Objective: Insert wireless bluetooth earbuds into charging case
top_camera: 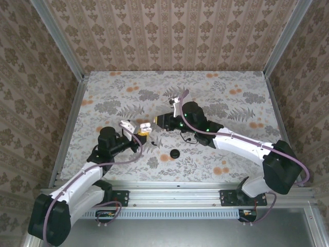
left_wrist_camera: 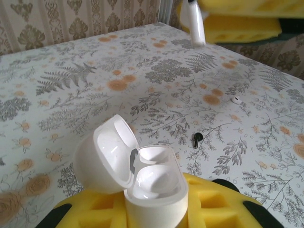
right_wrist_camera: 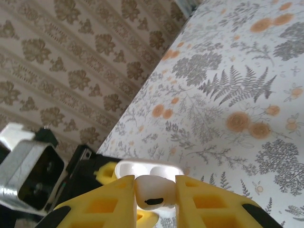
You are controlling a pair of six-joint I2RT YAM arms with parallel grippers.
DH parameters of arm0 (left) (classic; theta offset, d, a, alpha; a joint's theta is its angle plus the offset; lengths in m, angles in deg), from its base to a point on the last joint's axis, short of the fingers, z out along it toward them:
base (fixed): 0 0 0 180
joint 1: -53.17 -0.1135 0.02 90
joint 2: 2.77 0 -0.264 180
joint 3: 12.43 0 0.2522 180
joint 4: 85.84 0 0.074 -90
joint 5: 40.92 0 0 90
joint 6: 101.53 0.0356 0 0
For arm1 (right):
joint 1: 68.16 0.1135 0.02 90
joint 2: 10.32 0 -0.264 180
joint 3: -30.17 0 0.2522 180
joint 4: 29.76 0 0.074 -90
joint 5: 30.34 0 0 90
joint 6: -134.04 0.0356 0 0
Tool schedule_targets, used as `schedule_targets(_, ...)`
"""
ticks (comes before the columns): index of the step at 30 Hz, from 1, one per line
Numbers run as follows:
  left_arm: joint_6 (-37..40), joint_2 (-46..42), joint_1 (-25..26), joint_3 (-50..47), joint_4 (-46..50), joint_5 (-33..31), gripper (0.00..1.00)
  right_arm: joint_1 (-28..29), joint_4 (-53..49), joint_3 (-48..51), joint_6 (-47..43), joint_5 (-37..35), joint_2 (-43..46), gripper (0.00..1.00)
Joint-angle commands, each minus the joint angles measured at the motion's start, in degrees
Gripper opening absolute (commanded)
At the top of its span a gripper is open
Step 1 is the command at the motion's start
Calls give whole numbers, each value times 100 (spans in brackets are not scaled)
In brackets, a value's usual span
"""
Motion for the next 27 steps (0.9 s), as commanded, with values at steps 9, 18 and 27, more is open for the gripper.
schedule_targets(9,521,47,164,231,-618,273,8,379,612,221,-289,-193,173,25)
schedule_targets(18,417,-10,166,224,-824,195,8,461,808,136,-197,-242,-79,25)
schedule_targets(27,282,-17,360,248,-926,150,8,549,986,78,-98,-354,-278,24)
